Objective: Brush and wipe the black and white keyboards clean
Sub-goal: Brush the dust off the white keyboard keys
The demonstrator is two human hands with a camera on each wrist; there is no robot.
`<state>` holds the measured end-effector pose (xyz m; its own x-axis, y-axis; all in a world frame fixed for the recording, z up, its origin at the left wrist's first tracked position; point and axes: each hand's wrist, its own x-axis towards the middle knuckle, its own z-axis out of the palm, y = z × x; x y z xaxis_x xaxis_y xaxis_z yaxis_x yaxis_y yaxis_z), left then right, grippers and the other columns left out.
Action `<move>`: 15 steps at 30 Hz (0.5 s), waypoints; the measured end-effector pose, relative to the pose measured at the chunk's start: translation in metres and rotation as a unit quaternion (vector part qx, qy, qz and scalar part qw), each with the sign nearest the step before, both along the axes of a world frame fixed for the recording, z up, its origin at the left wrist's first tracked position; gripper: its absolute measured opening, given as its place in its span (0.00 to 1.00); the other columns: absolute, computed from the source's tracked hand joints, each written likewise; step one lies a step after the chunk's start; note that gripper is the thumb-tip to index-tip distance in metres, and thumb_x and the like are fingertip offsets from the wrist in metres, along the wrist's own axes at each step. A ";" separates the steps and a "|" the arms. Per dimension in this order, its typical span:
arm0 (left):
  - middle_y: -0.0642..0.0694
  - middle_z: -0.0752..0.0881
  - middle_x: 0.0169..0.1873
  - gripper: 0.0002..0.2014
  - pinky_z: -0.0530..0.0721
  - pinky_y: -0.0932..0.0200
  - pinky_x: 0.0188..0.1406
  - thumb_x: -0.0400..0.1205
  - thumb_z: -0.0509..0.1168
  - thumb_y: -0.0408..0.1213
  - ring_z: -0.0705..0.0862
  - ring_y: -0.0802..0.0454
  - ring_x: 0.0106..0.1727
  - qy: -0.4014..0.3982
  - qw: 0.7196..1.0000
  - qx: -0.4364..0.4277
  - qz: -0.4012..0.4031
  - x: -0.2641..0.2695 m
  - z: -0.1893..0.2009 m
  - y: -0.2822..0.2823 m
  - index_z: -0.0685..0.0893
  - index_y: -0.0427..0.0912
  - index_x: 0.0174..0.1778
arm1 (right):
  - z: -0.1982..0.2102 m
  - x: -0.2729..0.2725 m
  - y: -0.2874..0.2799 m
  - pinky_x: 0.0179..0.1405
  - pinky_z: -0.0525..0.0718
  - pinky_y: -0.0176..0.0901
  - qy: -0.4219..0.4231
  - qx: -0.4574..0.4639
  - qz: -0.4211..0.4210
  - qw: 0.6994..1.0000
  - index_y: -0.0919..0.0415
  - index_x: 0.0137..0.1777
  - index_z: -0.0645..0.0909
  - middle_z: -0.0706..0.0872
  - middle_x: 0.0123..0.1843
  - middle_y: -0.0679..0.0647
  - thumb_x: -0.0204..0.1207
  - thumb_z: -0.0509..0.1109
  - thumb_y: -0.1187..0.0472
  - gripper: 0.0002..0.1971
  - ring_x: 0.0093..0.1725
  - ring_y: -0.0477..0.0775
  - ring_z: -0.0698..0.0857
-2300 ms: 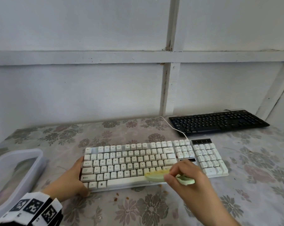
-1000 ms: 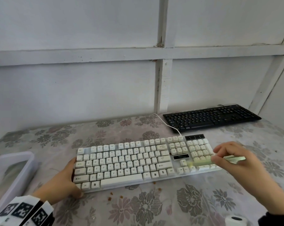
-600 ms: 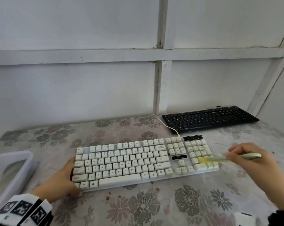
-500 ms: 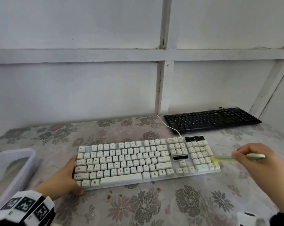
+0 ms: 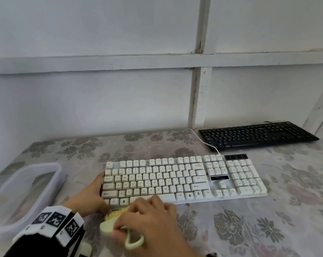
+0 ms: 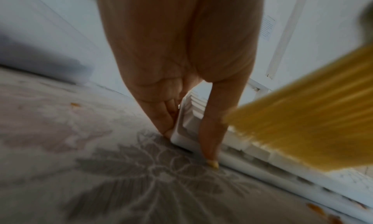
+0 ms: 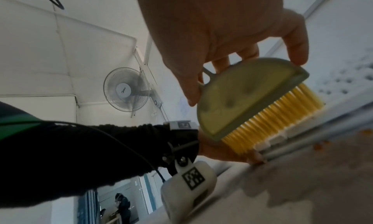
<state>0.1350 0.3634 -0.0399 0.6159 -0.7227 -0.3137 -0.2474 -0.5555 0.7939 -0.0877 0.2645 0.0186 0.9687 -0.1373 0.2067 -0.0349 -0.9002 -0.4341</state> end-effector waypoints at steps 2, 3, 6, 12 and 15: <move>0.50 0.85 0.59 0.53 0.84 0.45 0.60 0.55 0.77 0.25 0.85 0.54 0.59 0.006 1.000 -0.015 -0.006 -0.001 0.000 -0.001 0.60 0.59 0.73 | -0.009 0.007 0.013 0.33 0.76 0.44 -0.037 -0.046 -0.057 0.997 0.36 0.44 0.75 0.75 0.38 0.35 0.71 0.52 0.31 0.15 0.40 0.40 0.77; 0.50 0.85 0.59 0.53 0.84 0.46 0.59 0.55 0.77 0.25 0.85 0.54 0.59 0.010 1.000 -0.020 -0.006 -0.001 0.000 0.000 0.60 0.59 0.73 | -0.014 0.010 0.016 0.25 0.75 0.39 -0.059 -0.053 -0.076 0.994 0.34 0.41 0.75 0.74 0.35 0.34 0.70 0.53 0.31 0.14 0.36 0.38 0.78; 0.50 0.85 0.59 0.52 0.85 0.47 0.59 0.55 0.79 0.27 0.86 0.55 0.59 0.021 0.999 -0.033 -0.003 -0.003 0.002 -0.001 0.61 0.59 0.72 | -0.023 0.014 0.013 0.24 0.75 0.39 -0.082 -0.061 -0.107 0.989 0.34 0.39 0.75 0.75 0.35 0.33 0.67 0.54 0.32 0.13 0.36 0.38 0.79; 0.51 0.85 0.58 0.54 0.84 0.47 0.59 0.51 0.74 0.25 0.85 0.53 0.59 0.021 1.000 -0.018 -0.006 -0.001 0.003 -0.002 0.61 0.59 0.72 | -0.026 -0.003 -0.013 0.26 0.78 0.43 -0.089 -0.075 -0.175 0.978 0.35 0.40 0.72 0.76 0.36 0.32 0.66 0.55 0.35 0.09 0.35 0.41 0.80; 0.51 0.85 0.57 0.54 0.84 0.48 0.60 0.50 0.74 0.26 0.84 0.53 0.58 0.019 1.000 -0.011 -0.003 0.000 0.003 -0.001 0.61 0.61 0.71 | -0.022 -0.008 -0.010 0.30 0.81 0.48 -0.095 -0.081 -0.179 0.976 0.36 0.35 0.76 0.77 0.36 0.34 0.64 0.55 0.37 0.10 0.35 0.43 0.81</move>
<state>0.1348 0.3622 -0.0370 0.5991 -0.7334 -0.3211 -0.2198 -0.5363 0.8149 -0.0961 0.2548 -0.0035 0.8071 -0.4102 0.4246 -0.2921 -0.9025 -0.3166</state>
